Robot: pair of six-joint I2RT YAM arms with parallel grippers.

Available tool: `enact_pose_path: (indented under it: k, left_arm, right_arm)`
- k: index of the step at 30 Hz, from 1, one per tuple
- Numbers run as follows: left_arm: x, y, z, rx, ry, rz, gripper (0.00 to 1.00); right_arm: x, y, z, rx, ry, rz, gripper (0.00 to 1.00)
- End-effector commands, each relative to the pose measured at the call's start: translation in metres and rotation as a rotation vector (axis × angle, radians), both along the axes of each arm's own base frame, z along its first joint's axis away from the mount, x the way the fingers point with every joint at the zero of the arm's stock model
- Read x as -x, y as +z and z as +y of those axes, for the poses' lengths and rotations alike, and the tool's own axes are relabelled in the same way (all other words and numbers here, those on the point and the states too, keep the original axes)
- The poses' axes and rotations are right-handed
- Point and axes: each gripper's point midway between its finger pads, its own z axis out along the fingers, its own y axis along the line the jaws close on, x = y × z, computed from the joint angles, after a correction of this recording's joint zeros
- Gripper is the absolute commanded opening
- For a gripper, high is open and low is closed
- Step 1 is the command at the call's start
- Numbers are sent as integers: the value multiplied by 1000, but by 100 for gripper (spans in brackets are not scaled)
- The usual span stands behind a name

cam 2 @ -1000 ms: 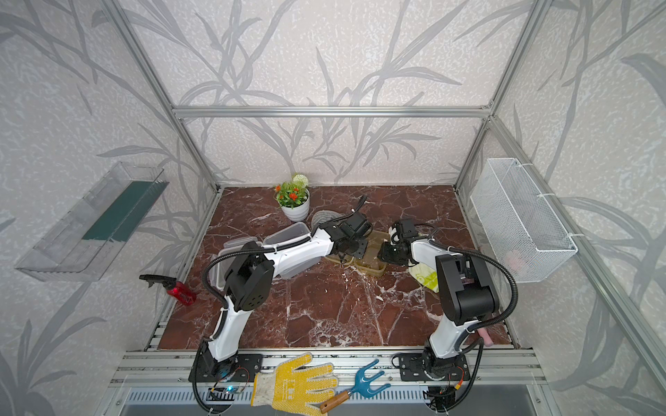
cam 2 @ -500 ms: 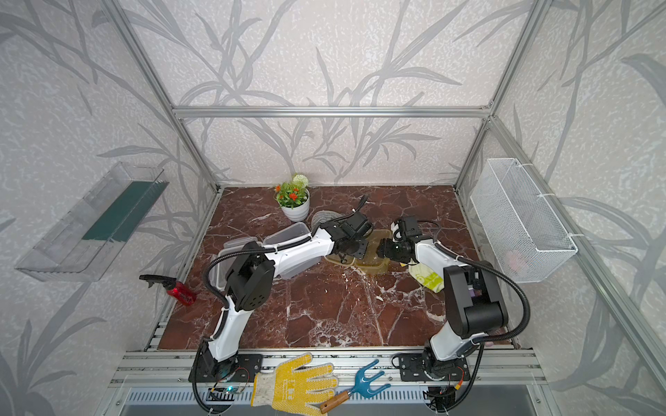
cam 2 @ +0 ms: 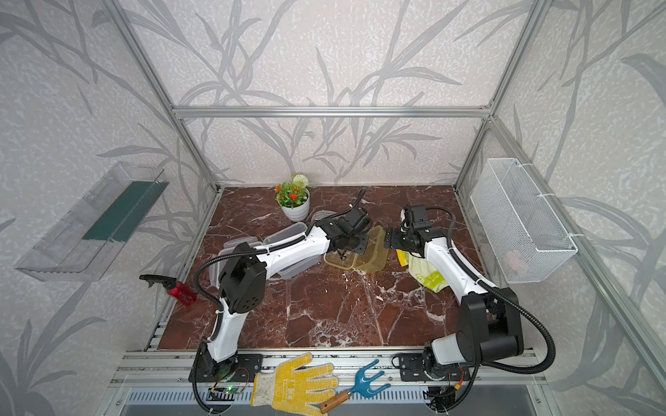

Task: Wipe the insides of the lunch boxes
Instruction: Adjust the lunch box at the center of the board, then pick up the cleaning item at the center of the board.

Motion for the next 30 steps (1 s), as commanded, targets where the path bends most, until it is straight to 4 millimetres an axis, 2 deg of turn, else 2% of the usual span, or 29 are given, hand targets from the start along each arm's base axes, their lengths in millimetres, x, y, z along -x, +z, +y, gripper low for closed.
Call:
enact_pose_path:
  k: [1, 4, 8, 12, 14, 18, 19, 21, 24, 27, 30]
  left_arm:
    - [4, 12, 0, 18, -7, -13, 47]
    - [5, 17, 3, 14, -4, -24, 47]
    - [6, 23, 8, 18, -1, -38, 51]
    - [11, 31, -3, 77, -41, -31, 56]
    - [13, 34, -12, 102, -69, -26, 56]
    - [20, 30, -30, 106, -138, 11, 56]
    - [22, 27, -34, 98, -151, 20, 56]
    - [23, 20, -38, 79, -156, 37, 56]
    - [24, 10, -43, 76, -160, 60, 56]
    - [26, 3, -47, 75, -164, 77, 56]
    - [28, -1, -50, 69, -168, 83, 56]
  right_arm:
    - [9, -9, -44, 195, -85, 91, 84]
    - [13, -22, -59, 289, -98, 157, 83]
    - [15, -41, -69, 342, -121, 215, 85]
    - [17, -59, -76, 388, -123, 270, 85]
    - [17, -67, -78, 386, -123, 291, 81]
    - [15, -79, -79, 347, -125, 307, 63]
    - [16, -91, -80, 333, -125, 335, 57]
    - [16, -96, -82, 311, -126, 350, 40]
    - [17, -93, -79, 293, -116, 318, 14]
    - [13, -65, -73, 251, -106, 219, 4]
    - [10, -36, -71, 226, -116, 131, 0]
